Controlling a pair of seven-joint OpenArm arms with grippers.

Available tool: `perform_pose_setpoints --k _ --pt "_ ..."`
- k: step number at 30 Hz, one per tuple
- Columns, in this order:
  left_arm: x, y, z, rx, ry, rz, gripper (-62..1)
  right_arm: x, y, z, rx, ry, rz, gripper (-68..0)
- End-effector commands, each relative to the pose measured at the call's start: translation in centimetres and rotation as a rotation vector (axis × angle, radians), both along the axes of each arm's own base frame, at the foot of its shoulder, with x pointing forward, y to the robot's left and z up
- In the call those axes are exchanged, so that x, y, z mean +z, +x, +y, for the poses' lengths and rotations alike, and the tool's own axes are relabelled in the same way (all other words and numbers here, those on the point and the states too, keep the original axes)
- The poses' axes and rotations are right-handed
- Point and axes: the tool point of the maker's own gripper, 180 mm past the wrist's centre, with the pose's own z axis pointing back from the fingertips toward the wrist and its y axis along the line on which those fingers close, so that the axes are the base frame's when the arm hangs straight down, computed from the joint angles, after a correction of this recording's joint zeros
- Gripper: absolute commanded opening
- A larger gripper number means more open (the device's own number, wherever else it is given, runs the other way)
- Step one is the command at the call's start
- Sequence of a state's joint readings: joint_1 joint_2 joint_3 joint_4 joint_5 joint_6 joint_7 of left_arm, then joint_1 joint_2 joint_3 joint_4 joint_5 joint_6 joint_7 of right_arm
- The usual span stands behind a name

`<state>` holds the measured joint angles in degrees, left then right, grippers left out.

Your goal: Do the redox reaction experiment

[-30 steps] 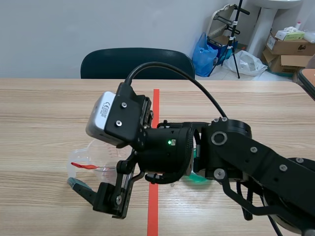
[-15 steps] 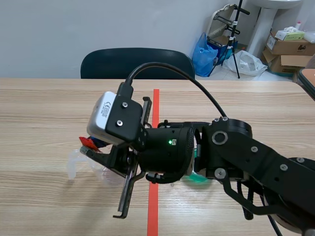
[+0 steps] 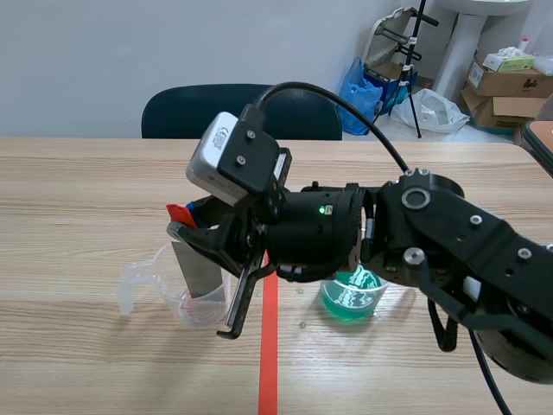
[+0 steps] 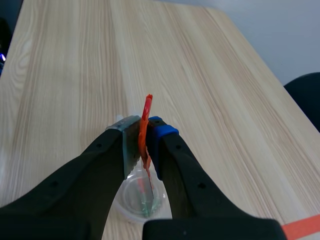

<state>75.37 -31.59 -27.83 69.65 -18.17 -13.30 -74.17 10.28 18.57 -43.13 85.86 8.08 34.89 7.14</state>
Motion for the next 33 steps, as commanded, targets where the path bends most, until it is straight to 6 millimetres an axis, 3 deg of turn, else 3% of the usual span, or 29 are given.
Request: perform_pose_setpoints --k 1,21,33 --pt "0.7 0.2 0.0 0.002 -0.002 -0.031 1.4 2.7 0.9 0.4 -0.001 0.044 -0.037 -66.9" --pt "0.7 0.2 0.0 0.002 -0.002 -0.032 1.4 13.8 1.5 1.4 -0.024 0.042 0.001 -66.8" --pt "0.7 0.2 0.0 0.002 -0.002 -0.032 1.4 16.2 2.8 0.4 -0.064 0.056 -0.037 -66.9"
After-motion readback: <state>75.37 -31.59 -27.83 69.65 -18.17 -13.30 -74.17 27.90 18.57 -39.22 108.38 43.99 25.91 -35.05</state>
